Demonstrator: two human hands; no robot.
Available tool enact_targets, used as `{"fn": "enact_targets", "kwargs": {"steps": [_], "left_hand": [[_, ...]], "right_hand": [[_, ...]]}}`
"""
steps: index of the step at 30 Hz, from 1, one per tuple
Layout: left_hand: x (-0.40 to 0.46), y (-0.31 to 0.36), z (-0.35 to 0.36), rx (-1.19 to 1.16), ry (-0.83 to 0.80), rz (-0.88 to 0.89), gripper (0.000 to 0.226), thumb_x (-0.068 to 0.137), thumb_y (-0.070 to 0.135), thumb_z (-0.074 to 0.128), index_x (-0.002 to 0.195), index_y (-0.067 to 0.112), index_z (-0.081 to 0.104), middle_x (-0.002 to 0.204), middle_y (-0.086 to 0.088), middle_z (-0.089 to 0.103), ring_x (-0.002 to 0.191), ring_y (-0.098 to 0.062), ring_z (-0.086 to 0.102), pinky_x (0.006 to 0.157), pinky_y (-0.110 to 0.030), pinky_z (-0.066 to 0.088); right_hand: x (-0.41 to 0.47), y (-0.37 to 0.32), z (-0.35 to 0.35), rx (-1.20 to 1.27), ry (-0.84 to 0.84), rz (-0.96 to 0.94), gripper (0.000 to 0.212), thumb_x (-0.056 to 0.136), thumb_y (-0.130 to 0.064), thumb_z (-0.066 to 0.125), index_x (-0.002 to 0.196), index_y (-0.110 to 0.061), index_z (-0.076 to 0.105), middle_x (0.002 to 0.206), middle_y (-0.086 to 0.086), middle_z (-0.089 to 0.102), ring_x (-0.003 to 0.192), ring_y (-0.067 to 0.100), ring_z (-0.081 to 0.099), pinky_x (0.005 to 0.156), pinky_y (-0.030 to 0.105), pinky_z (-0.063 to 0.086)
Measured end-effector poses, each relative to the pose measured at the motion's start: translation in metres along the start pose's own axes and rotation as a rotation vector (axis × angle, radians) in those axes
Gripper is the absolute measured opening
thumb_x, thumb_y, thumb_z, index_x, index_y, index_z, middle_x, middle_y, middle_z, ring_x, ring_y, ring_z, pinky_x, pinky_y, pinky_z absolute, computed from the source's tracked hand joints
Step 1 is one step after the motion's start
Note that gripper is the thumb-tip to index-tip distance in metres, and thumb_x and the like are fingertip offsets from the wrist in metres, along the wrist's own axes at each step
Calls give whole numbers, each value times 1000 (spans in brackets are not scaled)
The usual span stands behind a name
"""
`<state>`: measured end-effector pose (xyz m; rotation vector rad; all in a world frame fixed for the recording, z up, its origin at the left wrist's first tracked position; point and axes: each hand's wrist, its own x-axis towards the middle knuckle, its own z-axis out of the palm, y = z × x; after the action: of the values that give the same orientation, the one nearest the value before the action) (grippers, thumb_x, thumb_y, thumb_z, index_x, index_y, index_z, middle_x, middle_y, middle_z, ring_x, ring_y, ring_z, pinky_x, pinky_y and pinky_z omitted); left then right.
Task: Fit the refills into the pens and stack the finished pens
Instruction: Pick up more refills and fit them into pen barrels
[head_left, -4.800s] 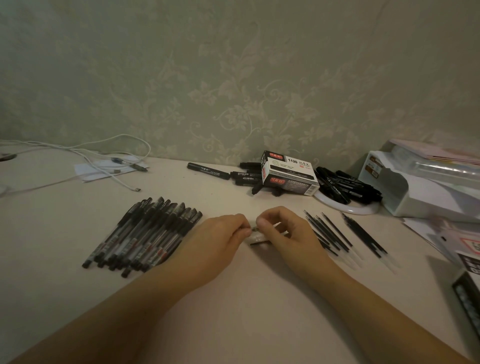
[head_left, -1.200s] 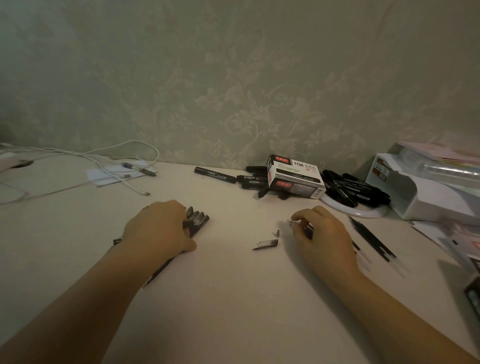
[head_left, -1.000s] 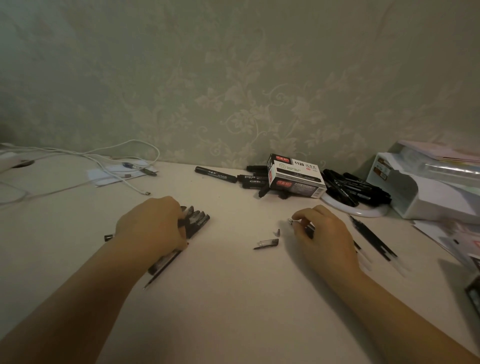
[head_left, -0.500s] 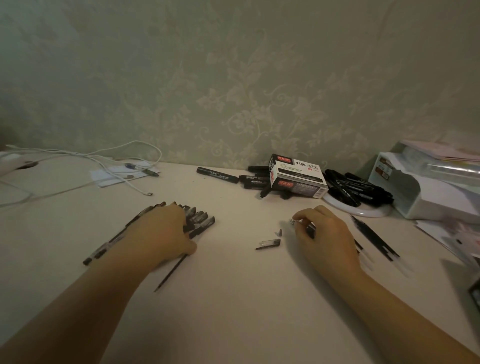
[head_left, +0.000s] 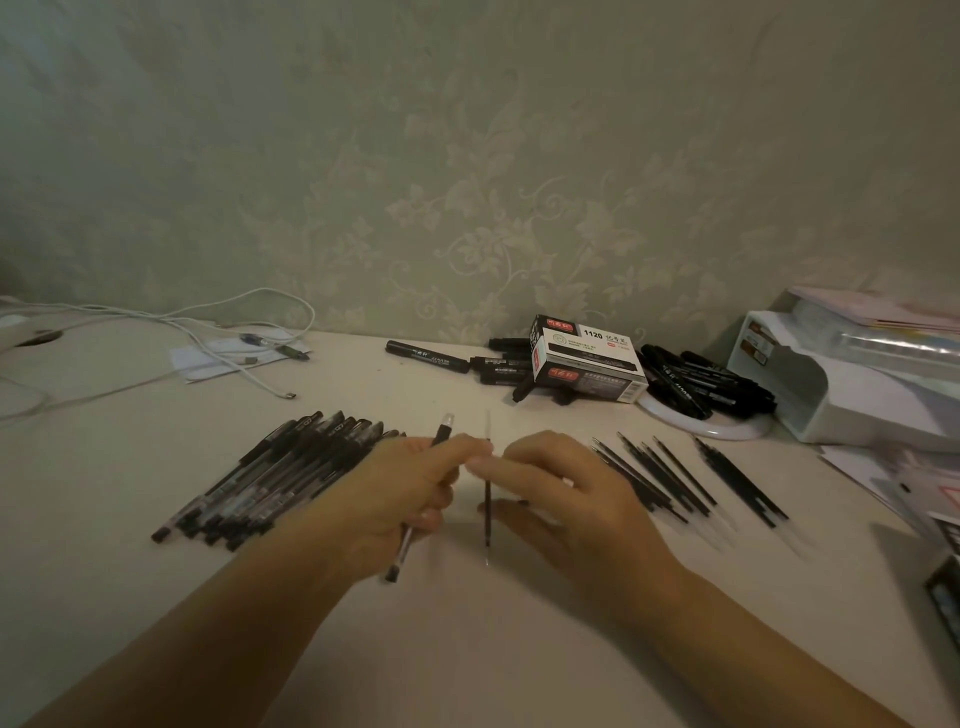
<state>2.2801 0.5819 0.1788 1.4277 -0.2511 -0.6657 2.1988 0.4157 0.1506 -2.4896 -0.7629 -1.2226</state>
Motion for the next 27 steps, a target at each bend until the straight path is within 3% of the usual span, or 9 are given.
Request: {"fn": "enact_targets", "kwargs": {"steps": [3, 5, 7, 9, 11, 14, 20, 24, 27], "left_hand": [[1, -7, 6, 15, -31, 24, 23, 83, 27, 69, 67, 17, 56, 47, 9, 38, 36, -3, 27, 32, -16, 22], [2, -10, 7, 170, 6, 149, 24, 89, 36, 62, 70, 22, 59, 50, 10, 40, 38, -4, 30, 36, -17, 25], [5, -14, 2, 572, 106, 421, 19, 94, 44, 50, 85, 29, 60, 52, 10, 44, 43, -3, 36, 43, -18, 31], [6, -17, -1, 923, 131, 656, 17, 96, 45, 40, 100, 36, 55, 59, 16, 50, 50, -4, 42, 47, -18, 32], [5, -20, 0, 983, 89, 725, 17, 98, 41, 40, 103, 37, 55, 65, 23, 52, 54, -3, 45, 50, -16, 33], [7, -23, 4, 946, 59, 735, 16, 99, 36, 44, 105, 35, 58, 72, 31, 52, 60, 3, 48, 55, -10, 34], [10, -28, 6, 855, 66, 737, 16, 97, 40, 44, 102, 37, 59, 66, 20, 53, 54, -4, 43, 50, -13, 33], [9, -26, 6, 869, 53, 732, 15, 98, 38, 45, 101, 37, 60, 66, 22, 53, 55, -2, 44, 52, -12, 34], [7, -26, 7, 906, 38, 741, 16, 98, 34, 47, 103, 33, 63, 68, 33, 54, 58, 5, 49, 53, -8, 34]], "right_hand": [[0, 0, 1, -105, 5, -82, 18, 93, -8, 65, 109, -7, 74, 97, 8, 67, 75, 24, 59, 63, 36, 49], [0, 4, 1, -60, 47, -39, 18, 92, -5, 66, 108, -4, 73, 97, 8, 68, 79, 23, 62, 69, 33, 51], [1, 6, 0, 143, 177, 216, 15, 96, -13, 60, 106, -13, 71, 95, -2, 69, 85, 14, 64, 75, 25, 52], [4, 9, -1, 429, 332, 581, 15, 100, -26, 52, 101, -27, 67, 87, -6, 70, 77, 9, 64, 70, 22, 53], [2, 16, -2, 657, 432, 849, 20, 103, -27, 47, 96, -23, 65, 83, 2, 72, 70, 9, 64, 65, 20, 53], [-1, 23, -2, 966, 489, 1096, 26, 103, -23, 46, 92, -16, 68, 78, 7, 73, 66, 11, 63, 62, 18, 54], [0, 23, 3, 1128, 478, 1133, 27, 103, -19, 47, 89, -12, 68, 74, 8, 71, 60, 11, 62, 59, 19, 54], [-1, 23, 0, 1069, 437, 1123, 25, 102, -19, 47, 90, -11, 67, 73, 7, 71, 59, 10, 60, 60, 19, 54], [-1, 20, -1, 882, 294, 1030, 24, 100, -23, 52, 88, -17, 72, 73, 1, 69, 62, 7, 57, 62, 17, 50]]}}
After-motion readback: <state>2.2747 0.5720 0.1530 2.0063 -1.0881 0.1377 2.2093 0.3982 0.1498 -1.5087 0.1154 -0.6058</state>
